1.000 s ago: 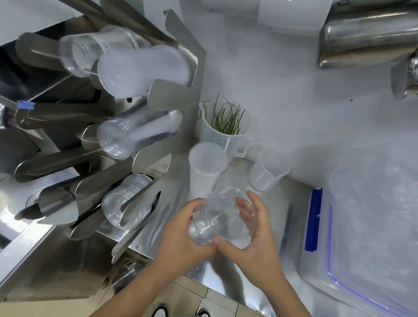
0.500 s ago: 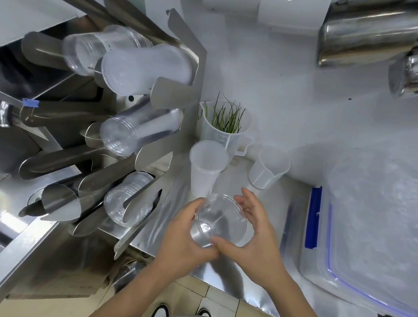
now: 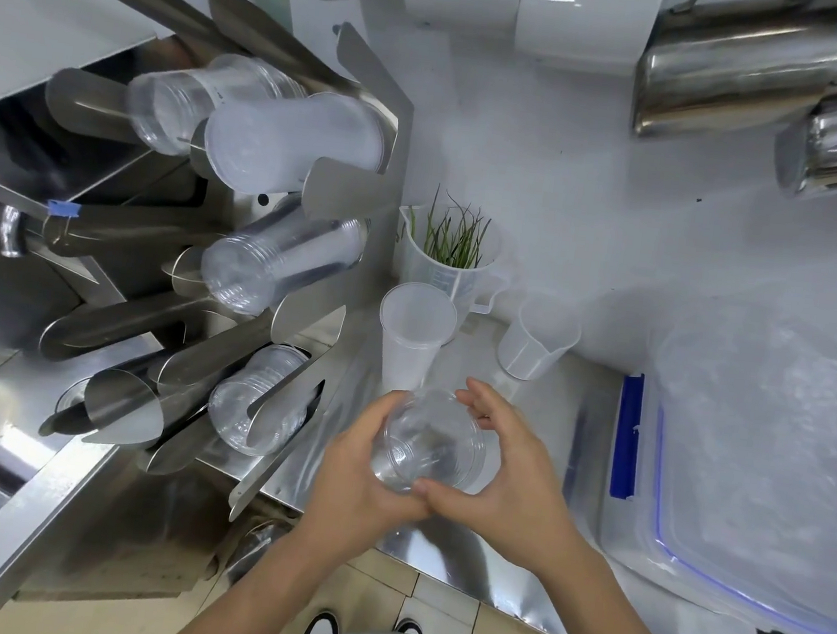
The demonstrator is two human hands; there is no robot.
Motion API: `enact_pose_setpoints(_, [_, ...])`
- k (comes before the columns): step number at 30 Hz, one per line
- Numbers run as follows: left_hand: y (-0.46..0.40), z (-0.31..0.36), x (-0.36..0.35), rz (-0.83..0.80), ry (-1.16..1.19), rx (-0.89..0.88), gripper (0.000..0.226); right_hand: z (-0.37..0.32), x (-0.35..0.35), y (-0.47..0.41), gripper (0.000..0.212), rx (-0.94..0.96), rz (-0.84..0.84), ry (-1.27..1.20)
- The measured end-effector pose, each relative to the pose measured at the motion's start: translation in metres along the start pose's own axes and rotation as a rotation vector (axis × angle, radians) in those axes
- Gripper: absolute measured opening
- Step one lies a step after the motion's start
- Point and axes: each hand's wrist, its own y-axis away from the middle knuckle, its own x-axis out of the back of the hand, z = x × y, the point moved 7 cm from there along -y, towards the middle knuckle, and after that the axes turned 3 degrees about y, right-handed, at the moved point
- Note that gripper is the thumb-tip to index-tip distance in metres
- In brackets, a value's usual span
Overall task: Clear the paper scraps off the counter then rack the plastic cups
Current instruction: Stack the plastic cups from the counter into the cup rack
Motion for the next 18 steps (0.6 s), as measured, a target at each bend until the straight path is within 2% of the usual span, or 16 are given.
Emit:
enact_pose_setpoints(14, [-0.002,0.004,0.013,0.089,0.055,0.000,0.082,-0.017,0.002,-0.003,0.101,0.006,0.028,0.070])
enact_pose_setpoints(18, [0.002,-0.001,0.015,0.116,0.040,0.020,0.082,-0.023,0.000,-0.004,0.095,0.023,0.041,0.067])
